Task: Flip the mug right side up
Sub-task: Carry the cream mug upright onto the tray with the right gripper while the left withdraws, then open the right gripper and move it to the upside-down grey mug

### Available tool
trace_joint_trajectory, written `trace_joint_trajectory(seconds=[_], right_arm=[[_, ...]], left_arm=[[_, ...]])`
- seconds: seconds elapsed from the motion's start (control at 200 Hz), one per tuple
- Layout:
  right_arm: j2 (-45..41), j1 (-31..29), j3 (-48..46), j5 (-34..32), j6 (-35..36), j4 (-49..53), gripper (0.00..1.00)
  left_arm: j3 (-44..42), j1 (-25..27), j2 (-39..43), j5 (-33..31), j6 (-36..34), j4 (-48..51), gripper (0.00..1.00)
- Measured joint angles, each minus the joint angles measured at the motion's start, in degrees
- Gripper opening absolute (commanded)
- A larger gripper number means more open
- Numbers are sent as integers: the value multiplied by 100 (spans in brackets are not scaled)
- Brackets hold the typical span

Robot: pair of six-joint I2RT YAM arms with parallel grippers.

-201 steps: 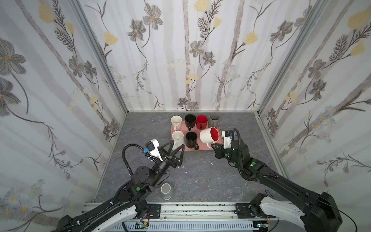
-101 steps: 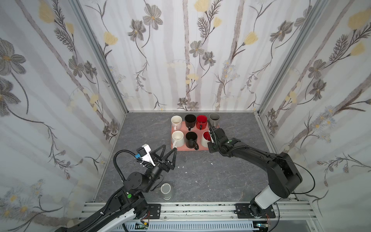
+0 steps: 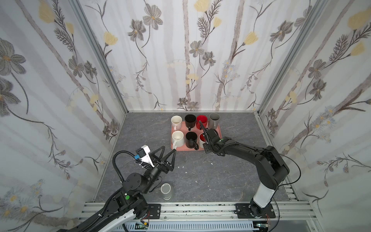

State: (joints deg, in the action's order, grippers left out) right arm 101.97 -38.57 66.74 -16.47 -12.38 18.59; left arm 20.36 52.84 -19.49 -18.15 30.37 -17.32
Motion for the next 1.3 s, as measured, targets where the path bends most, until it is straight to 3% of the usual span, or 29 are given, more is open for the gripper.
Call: trace_joint_trajectory(seconds=[0.175,0.365,0.46,0.689,0.899,1.064,1.299], right_arm=[[-59,-22,-114,-15,-63,-162,52],[-811,-151,-494,-90,-168,-492,74],[-1447,-544,-883,-177,-212,-772,100],[-2476,-2122,-2015,348,-210,-1937,100],[-2391,-3508,-2570,848,-201,-3237,100],[-1794,-4024,-2544,970,-2,-4129,100],[-1108,-4170,-2409,1220,208,-5049,100]], left_arm=[[0,0,31,46,-2,39,100],[61,0,-4,125,-26,131,100],[138,0,48,118,-42,249,100],[264,0,525,-173,-173,450,100],[260,0,903,-481,-192,601,100],[245,0,1032,-640,-190,763,100],[284,0,1261,-855,-101,1019,100]])
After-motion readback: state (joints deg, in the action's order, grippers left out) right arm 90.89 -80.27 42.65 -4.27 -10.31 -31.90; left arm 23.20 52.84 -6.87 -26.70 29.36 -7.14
